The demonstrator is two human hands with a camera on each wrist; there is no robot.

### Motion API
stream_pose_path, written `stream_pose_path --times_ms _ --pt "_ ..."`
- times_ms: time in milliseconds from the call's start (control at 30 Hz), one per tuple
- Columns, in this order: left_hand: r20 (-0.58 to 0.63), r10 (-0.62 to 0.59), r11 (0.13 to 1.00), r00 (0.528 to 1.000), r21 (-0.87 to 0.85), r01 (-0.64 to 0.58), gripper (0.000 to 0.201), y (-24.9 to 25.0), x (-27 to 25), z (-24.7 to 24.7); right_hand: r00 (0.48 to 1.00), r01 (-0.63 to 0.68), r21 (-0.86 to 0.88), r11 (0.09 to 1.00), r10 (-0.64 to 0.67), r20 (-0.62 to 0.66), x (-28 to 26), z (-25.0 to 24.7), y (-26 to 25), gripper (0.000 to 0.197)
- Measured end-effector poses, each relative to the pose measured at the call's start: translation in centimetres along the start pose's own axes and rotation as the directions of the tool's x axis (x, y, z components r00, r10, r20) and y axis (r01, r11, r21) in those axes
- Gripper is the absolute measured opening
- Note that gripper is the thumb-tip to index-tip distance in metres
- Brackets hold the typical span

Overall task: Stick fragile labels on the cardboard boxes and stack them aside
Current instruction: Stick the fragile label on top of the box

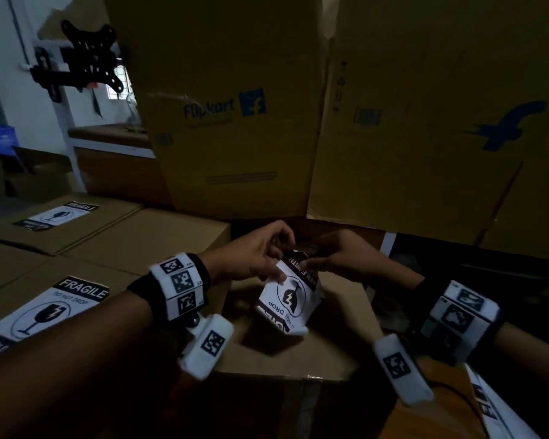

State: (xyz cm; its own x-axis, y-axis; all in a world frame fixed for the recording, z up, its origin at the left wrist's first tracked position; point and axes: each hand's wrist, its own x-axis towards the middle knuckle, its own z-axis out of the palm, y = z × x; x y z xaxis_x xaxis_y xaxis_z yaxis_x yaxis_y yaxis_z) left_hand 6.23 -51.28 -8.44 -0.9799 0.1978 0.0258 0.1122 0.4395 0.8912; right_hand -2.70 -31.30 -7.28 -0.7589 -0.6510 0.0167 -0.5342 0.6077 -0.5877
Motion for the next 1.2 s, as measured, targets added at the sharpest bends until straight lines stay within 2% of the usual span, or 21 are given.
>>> stream_pose_path --times_ms 133,267,367,433,500,600,667,733,833,933,1000,1033,1133,1200 --pt "0.062 -0.021 0.998 0.998 -0.053 0.024 0.063 0.2 -0.2 -0.1 0.999 -0.038 0.099 0.994 0.035 0.026 -0.9 1.3 -1.3 0.018" --pt "-0.064 -0.057 0.997 0.996 -0.054 0.054 0.071 0.6 -1.2 -1.0 0.991 -0.07 0.182 0.981 0.089 -0.095 -1.1 0.9 -1.3 0.023" --pt "-0.189 -0.144 0.989 0.971 -0.003 0.146 0.068 0.5 -1.9 -2.2 0.953 -0.099 0.335 0.937 0.186 -0.239 -1.6 0.1 -0.8 0.022" --pt "-0.28 -0.196 0.98 0.94 -0.088 0.179 0.058 -0.1 -2.2 -2.4 0.912 -0.076 0.47 0.879 0.252 -0.324 -2.2 0.0 -0.7 0.021" --pt "-0.307 -0.276 0.95 0.911 -0.233 0.209 0.047 -0.8 -2.5 -1.5 0.883 -0.04 0.627 0.778 0.322 -0.342 -2.9 0.4 -1.1 0.014" --pt "-0.219 -0.407 0.852 0.887 -0.44 0.283 0.05 -1.2 -3.0 0.8 0.846 0.057 0.827 0.559 0.412 -0.338 -3.7 1.9 -2.1 0.007" --pt "-0.158 -0.432 0.801 0.888 -0.52 0.297 0.057 -1.2 -2.9 1.9 0.811 0.137 0.87 0.475 0.451 -0.374 -4.3 3.4 -2.8 0.013" --pt "-0.148 -0.422 0.769 0.895 -0.582 0.266 0.056 -1.0 -2.4 2.7 0.789 0.177 0.886 0.429 0.477 -0.388 -5.0 5.1 -3.6 0.014" --pt "-0.242 -0.365 0.734 0.899 -0.669 0.119 0.033 -0.4 -1.7 3.7 0.779 0.21 0.906 0.369 0.497 -0.383 -5.7 7.5 -4.1 0.006" --pt "-0.364 -0.335 0.766 0.869 -0.643 0.026 0.017 -0.2 -1.0 3.6 0.785 0.169 0.914 0.368 0.51 -0.351 -6.7 8.4 -4.2 0.009" --pt "-0.387 -0.31 0.809 0.868 -0.587 0.027 0.01 -0.1 -0.8 3.3 0.784 0.059 0.906 0.42 0.542 -0.302 -7.6 8.3 -3.8 0.016" --pt "-0.389 -0.301 0.826 0.871 -0.563 0.034 0.009 -0.1 -0.7 3.0 0.767 0.005 0.894 0.449 0.572 -0.291 -8.1 8.0 -3.4 0.022" --pt "-0.335 -0.289 0.856 0.897 -0.511 0.085 0.009 -0.1 -0.6 2.5 0.703 -0.071 0.825 0.56 0.615 -0.357 -9.2 6.6 -1.4 0.035" --pt "-0.257 -0.283 0.871 0.924 -0.473 0.135 0.007 -0.2 -0.6 2.6 0.713 -0.088 0.767 0.636 0.577 -0.397 -9.1 5.4 -0.3 0.034"
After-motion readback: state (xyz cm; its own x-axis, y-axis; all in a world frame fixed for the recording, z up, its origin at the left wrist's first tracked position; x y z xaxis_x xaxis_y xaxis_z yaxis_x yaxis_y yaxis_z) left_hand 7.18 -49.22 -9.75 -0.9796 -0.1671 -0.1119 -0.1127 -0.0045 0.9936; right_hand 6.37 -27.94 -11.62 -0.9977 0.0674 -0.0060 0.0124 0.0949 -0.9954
